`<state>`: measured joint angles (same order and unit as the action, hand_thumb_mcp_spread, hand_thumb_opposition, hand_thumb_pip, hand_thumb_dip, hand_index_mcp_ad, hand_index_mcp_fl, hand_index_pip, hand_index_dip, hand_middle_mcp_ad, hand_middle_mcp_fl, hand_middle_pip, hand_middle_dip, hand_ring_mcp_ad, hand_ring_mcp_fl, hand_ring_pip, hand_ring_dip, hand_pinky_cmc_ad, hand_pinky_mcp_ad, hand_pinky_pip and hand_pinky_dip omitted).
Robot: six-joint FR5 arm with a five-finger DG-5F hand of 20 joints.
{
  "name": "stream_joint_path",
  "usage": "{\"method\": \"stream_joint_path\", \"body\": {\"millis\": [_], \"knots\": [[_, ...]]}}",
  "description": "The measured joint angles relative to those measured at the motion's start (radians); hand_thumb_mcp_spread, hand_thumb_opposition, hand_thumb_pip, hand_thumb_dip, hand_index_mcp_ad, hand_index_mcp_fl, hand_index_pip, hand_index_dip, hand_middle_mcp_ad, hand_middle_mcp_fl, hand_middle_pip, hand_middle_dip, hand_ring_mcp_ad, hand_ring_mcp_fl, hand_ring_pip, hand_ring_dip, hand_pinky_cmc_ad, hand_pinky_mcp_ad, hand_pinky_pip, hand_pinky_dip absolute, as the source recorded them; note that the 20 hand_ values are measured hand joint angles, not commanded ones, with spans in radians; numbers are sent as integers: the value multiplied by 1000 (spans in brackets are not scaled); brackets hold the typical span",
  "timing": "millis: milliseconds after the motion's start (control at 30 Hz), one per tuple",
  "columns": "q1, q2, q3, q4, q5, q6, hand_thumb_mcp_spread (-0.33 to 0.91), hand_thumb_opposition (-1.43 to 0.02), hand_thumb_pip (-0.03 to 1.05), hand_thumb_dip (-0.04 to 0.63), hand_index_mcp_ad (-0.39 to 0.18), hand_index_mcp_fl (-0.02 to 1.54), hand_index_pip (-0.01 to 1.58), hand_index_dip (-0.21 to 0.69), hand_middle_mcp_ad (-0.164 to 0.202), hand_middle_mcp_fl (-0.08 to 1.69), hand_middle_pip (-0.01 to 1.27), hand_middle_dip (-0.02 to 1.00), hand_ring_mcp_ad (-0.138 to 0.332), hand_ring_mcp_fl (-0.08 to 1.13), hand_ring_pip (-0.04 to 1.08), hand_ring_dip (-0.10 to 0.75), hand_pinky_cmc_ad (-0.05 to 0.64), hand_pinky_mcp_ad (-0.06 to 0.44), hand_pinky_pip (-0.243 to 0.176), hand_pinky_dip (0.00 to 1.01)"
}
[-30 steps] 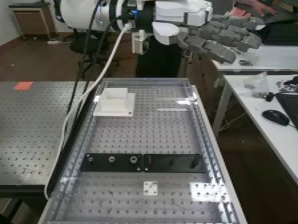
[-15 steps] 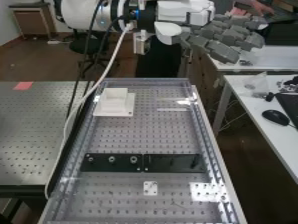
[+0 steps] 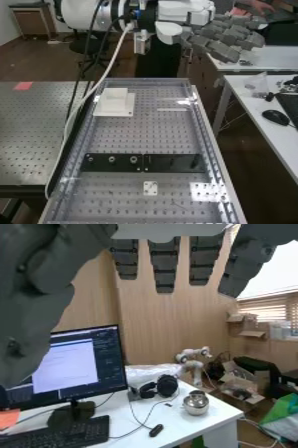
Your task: Grab the chopstick and place it in the clear container
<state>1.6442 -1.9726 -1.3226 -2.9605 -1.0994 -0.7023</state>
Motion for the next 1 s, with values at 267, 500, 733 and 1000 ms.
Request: {"method": "stream_joint_path", "body": {"millis": [267,500,733,1000], "knots": [[-6,9,-6,-3,-27,0,28,-771,621,-19,-72,24,47,42,113,75,122,131,195,12,80,33,380,276,-89,222],[-19,38,-35,5,-93,-14,31,-771,618,-19,-70,26,54,44,112,72,122,131,192,12,80,33,380,276,-89,222],[-25,84,-66,-23,-112,-21,31,-770,602,-17,-65,26,54,44,112,72,122,131,195,12,80,33,380,276,-89,222],[-21,116,-106,-45,-177,-9,33,-770,586,-19,-56,26,54,44,115,70,126,131,194,10,82,33,380,272,-89,222]]}}
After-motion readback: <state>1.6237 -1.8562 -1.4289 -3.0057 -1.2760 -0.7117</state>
